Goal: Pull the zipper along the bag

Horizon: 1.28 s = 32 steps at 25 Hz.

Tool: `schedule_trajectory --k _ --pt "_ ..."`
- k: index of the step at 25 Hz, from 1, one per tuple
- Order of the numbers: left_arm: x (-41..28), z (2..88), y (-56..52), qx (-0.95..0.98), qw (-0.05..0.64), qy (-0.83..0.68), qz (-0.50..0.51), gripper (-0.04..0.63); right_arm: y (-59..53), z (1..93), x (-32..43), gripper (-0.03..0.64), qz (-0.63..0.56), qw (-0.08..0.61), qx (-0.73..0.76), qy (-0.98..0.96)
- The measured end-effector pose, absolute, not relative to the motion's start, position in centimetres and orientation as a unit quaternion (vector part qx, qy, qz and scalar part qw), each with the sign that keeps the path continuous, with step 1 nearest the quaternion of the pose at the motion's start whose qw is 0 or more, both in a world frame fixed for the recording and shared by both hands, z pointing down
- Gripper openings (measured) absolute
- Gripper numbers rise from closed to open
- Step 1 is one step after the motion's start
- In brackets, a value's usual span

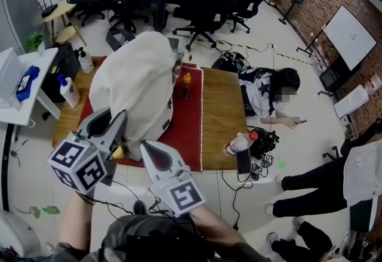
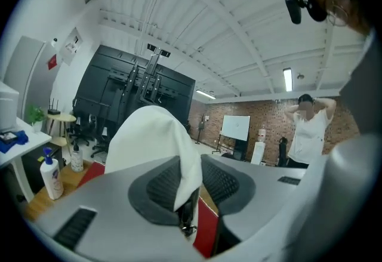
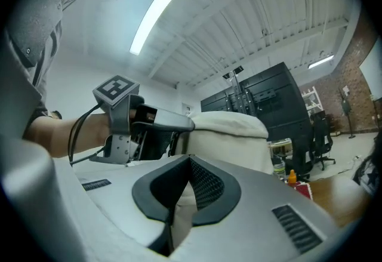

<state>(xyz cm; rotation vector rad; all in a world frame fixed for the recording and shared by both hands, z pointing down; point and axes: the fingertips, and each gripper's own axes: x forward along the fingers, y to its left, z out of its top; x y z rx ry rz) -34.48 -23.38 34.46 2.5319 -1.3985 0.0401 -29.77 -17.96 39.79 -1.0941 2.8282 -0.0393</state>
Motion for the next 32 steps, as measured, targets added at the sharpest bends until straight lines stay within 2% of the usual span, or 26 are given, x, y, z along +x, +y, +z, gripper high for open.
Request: schedule_trajectory --k 4,8,13,17,19,32 --pt "-35.1 34.6 -23.2 0.879 0.115 -0.461 0.030 0.126 -17.9 40.9 -34.0 0.011 -0.040 0.039 -0.334 0.941" --pt "-35.7 34.4 -23.3 0.890 0.111 -0.440 0.040 0.126 -18.9 42.5 -37.1 0.086 -0.075 0.035 -0.333 0.939" --pt "-36.2 34.5 -23.1 0.903 0.117 -0.411 0.039 0.126 -19.5 42.0 -39.3 0.123 -0.056 0.018 -0.363 0.930" --pt "-36.7 34.5 -22.9 0.911 0.115 -0.394 0.036 0.126 -20.0 41.6 -40.4 0.120 -0.010 0.000 -0.391 0.920" --pt "-37.2 34.4 -22.8 0.915 0.114 -0.386 0.034 0.124 -20.0 41.1 -40.5 0.048 0.013 0.001 -0.410 0.912" --pt "-38.8 33.6 -22.6 0.920 0.109 -0.375 0.016 0.104 -18.8 40.4 -42.5 0.032 0.018 0.016 -0.402 0.915"
